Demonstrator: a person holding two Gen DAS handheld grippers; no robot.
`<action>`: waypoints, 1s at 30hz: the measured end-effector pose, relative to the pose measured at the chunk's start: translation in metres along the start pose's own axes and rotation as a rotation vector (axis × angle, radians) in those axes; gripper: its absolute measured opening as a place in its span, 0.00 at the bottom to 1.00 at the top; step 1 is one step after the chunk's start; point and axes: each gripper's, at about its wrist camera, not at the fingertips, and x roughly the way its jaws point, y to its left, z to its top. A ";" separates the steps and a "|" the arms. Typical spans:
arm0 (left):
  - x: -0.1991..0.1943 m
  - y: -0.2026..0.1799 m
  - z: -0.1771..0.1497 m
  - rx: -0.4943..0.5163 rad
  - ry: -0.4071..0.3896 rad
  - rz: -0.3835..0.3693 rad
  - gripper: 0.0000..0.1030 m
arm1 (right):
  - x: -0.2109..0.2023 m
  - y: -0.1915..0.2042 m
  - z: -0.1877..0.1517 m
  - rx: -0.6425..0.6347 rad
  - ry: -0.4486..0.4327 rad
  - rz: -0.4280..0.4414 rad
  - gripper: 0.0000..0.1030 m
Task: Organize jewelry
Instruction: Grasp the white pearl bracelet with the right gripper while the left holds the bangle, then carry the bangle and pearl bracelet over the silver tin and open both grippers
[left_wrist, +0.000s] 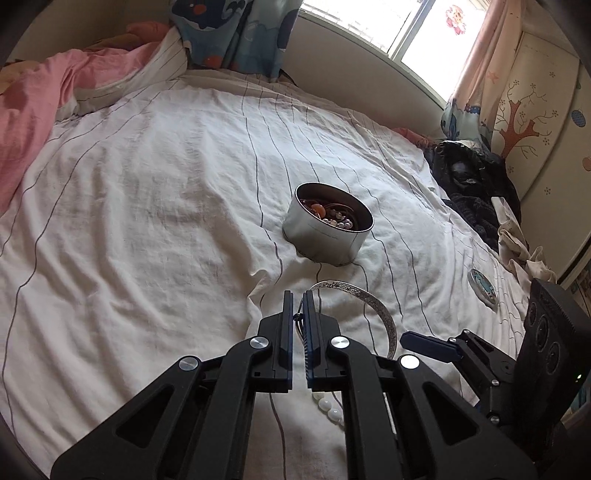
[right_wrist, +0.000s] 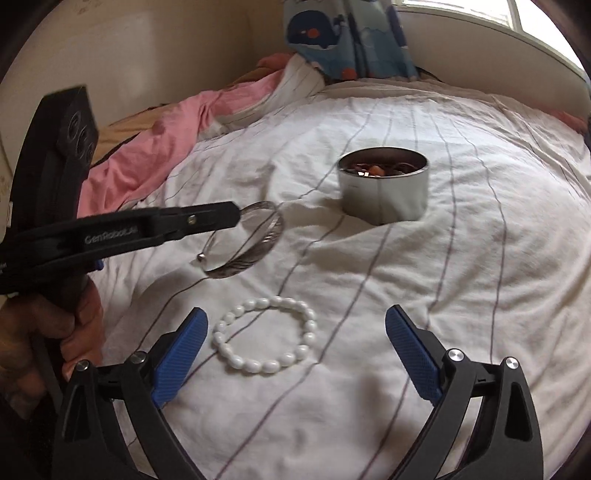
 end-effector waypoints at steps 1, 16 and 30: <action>0.000 0.000 0.000 0.000 -0.002 0.001 0.04 | 0.009 0.001 0.002 -0.005 0.038 -0.006 0.93; 0.003 -0.019 0.024 0.040 -0.024 -0.027 0.04 | -0.015 -0.051 0.003 0.174 0.003 0.074 0.08; 0.109 -0.049 0.101 0.145 -0.002 0.037 0.07 | -0.030 -0.112 0.107 0.197 -0.185 0.002 0.08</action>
